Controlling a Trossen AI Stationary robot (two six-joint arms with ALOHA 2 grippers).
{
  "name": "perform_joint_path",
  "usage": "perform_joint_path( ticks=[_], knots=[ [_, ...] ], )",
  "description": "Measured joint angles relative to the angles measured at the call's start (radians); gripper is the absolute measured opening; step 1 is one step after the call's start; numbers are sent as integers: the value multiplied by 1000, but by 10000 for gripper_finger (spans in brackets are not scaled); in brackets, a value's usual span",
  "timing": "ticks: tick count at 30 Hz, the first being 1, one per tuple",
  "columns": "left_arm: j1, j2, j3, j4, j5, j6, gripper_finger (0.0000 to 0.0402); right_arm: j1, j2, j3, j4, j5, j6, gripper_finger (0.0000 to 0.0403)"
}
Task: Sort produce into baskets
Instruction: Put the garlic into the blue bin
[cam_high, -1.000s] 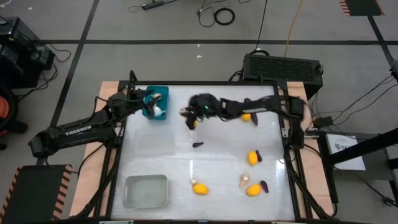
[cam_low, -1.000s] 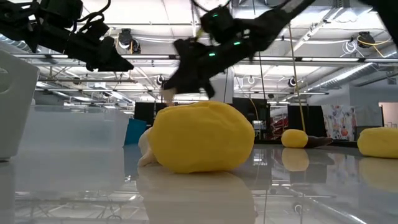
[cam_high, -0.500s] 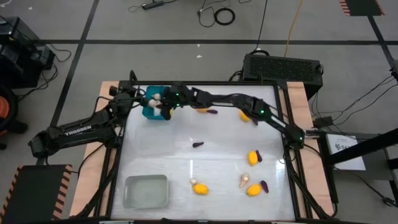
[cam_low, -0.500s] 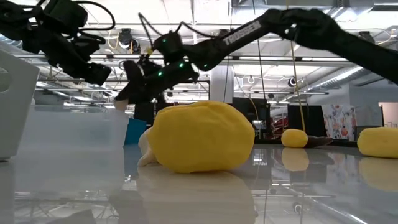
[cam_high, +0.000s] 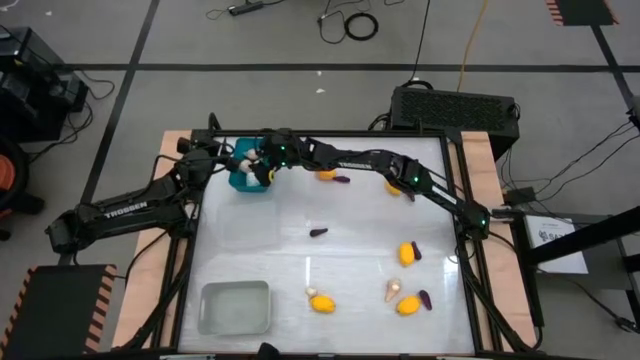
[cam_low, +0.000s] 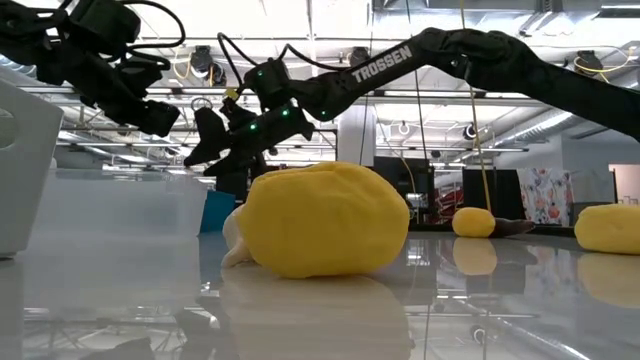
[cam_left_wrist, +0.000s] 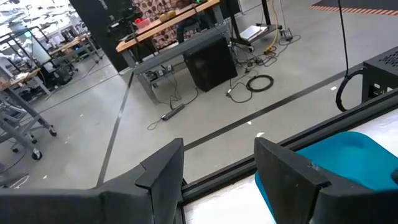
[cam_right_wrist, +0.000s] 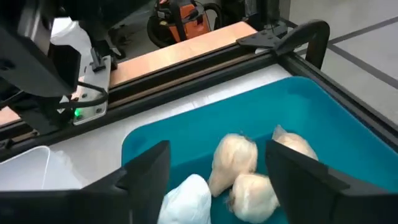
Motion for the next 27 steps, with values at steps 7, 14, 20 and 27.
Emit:
perform_joint_path(
  ticks=[7,14,20,27],
  knots=[
    [0,0,0,0,0,0,203,0,-43,-1,-126,-31,-6,288],
    [0,0,0,3,64,6,203,4,-184,0,-541,-36,-72,284],
    [0,0,0,27,167,0,203,28,-281,0,-974,-36,-98,281],
    [0,0,0,47,363,-2,203,104,-277,-13,-1378,-34,-70,281]
  ],
)
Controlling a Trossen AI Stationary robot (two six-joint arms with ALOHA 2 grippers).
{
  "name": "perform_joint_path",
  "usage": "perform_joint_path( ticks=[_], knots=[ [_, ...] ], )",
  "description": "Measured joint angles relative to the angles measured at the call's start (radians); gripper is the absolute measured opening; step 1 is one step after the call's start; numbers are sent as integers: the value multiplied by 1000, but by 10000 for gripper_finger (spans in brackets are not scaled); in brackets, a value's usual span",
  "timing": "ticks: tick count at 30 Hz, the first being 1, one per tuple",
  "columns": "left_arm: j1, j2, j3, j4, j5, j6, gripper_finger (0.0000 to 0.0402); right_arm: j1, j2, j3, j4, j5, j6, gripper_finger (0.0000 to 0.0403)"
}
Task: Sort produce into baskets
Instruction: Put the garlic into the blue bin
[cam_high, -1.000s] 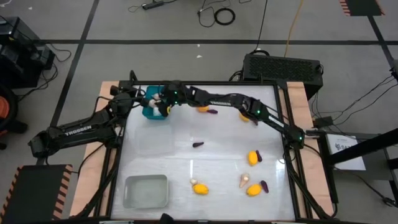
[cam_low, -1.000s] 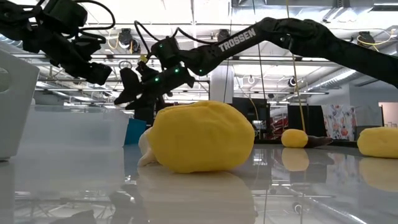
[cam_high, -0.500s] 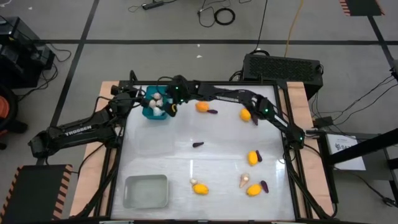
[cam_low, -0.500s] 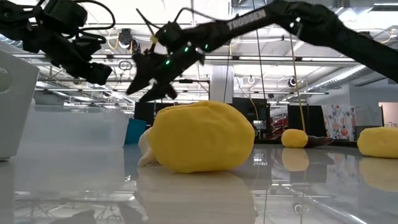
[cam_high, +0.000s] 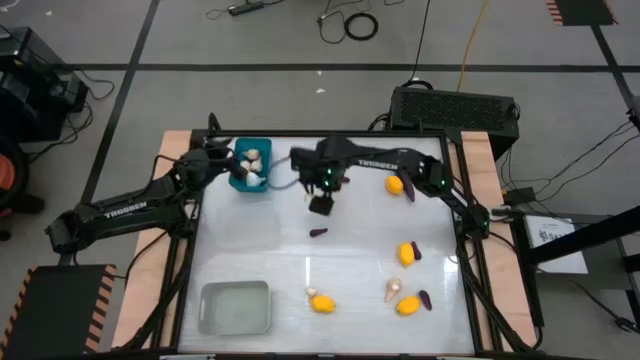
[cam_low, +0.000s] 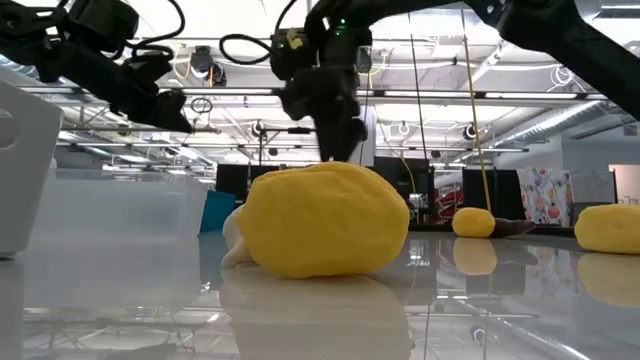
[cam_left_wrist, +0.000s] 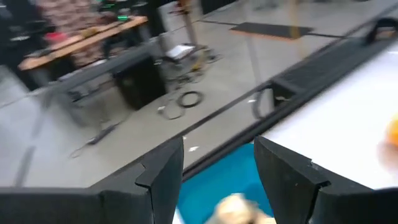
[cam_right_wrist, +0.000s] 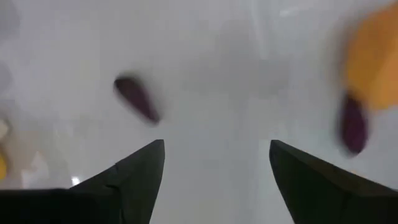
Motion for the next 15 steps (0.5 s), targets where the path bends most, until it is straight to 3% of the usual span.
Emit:
perform_joint_path(
  ticks=[6,15],
  knots=[
    [0,0,0,0,132,0,203,139,6,-56,-127,0,55,281],
    [0,0,0,22,135,-1,203,404,-4,-90,-142,7,188,281]
  ],
)
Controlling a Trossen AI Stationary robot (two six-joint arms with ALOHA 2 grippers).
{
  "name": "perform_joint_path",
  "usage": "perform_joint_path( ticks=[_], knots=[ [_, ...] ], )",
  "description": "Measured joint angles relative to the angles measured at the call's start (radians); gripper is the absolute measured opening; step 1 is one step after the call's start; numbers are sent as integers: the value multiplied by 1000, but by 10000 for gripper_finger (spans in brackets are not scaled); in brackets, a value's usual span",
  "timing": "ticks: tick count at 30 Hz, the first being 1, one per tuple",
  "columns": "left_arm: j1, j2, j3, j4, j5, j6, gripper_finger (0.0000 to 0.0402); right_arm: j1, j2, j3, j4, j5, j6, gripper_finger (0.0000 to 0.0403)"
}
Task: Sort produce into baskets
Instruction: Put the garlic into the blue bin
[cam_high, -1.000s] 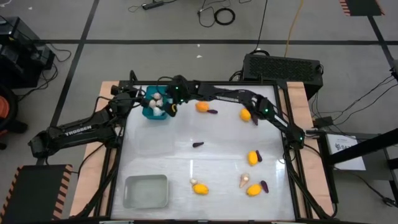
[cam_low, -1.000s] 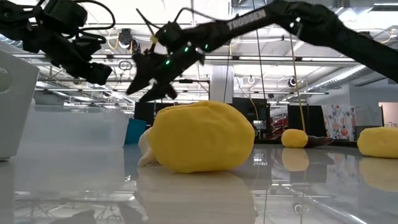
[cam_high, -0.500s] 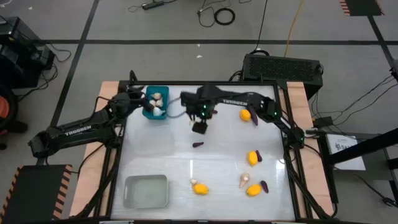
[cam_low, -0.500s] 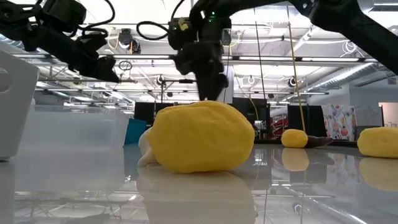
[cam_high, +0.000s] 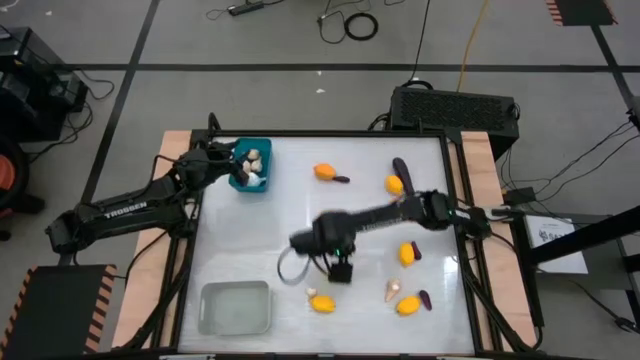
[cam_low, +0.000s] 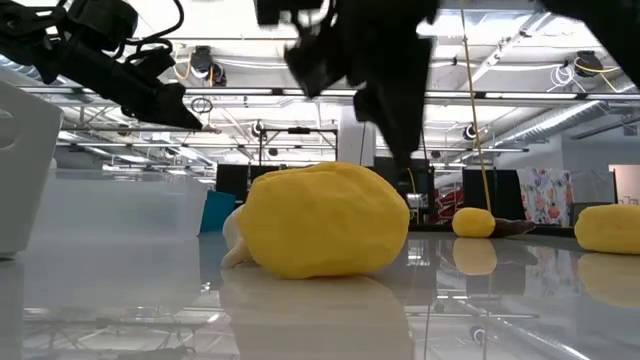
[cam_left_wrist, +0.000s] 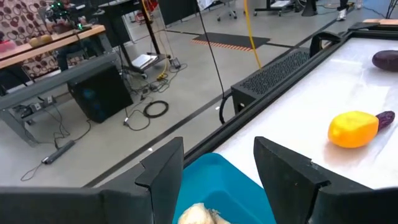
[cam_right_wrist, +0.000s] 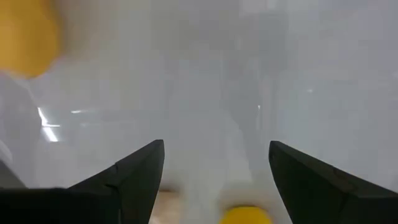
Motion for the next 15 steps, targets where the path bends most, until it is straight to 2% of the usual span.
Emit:
perform_joint_path(
  ticks=[5,10,15],
  knots=[
    [0,0,0,0,0,-1,203,125,0,0,-6,35,118,281],
    [0,0,0,13,1,-27,203,204,-1,0,-7,62,294,281],
    [0,0,1,37,70,-53,203,281,-1,0,-7,160,282,281]
  ],
)
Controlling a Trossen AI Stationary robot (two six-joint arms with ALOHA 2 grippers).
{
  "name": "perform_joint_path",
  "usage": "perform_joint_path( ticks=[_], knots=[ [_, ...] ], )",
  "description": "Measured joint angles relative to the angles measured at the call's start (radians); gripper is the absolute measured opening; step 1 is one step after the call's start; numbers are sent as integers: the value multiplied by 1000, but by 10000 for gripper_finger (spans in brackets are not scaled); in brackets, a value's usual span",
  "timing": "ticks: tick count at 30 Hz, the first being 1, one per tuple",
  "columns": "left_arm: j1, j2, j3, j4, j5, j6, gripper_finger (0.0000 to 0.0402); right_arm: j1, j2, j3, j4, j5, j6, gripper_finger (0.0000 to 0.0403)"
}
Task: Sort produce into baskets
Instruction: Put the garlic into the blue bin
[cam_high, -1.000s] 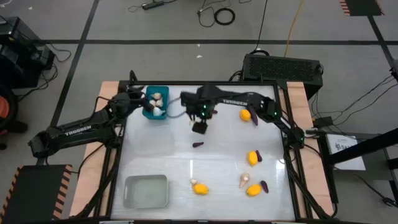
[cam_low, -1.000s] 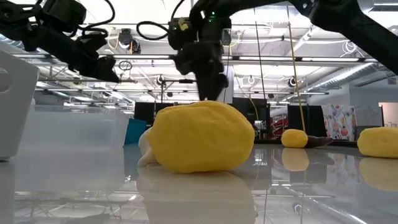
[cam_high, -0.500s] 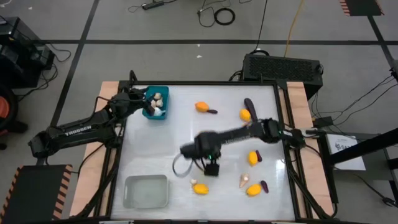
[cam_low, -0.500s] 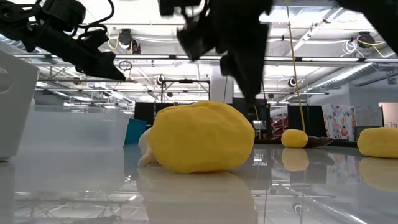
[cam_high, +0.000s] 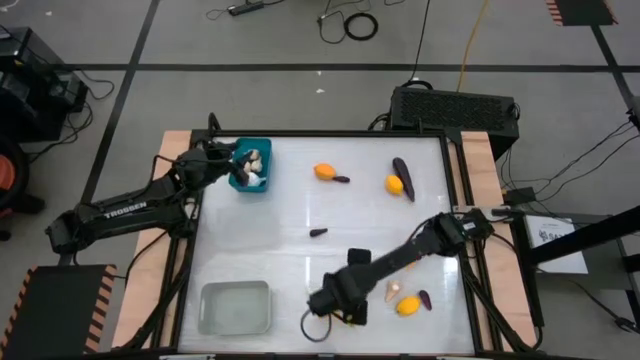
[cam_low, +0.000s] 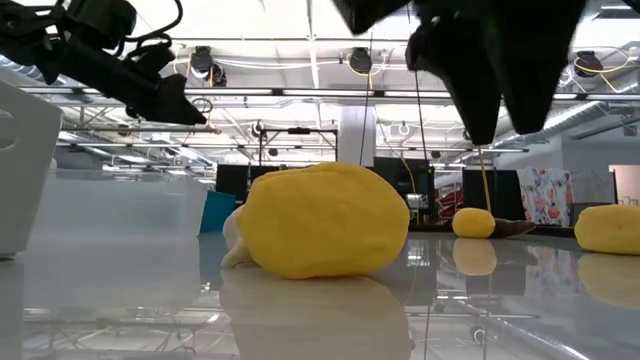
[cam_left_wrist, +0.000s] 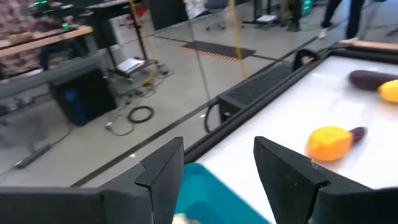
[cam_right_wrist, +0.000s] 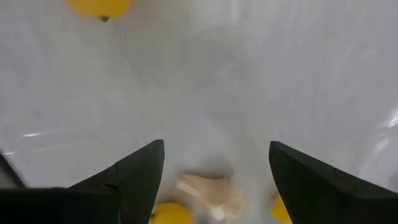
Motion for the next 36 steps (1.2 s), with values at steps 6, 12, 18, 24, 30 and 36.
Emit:
perform_joint_path(
  ticks=[6,12,18,24,30,36],
  knots=[
    [0,0,0,15,58,-3,203,93,-2,-93,0,39,-159,281],
    [0,0,0,14,60,-3,203,158,-1,-265,-1,12,-272,281],
    [0,0,0,15,60,-2,203,158,-1,-335,7,3,-361,281],
    [0,0,0,15,60,1,203,157,-2,-389,92,-8,-447,281],
    [0,0,0,17,59,2,203,147,-6,-414,142,5,-485,257],
    [0,0,0,23,57,2,203,115,-4,-416,143,22,-559,175]
  ],
)
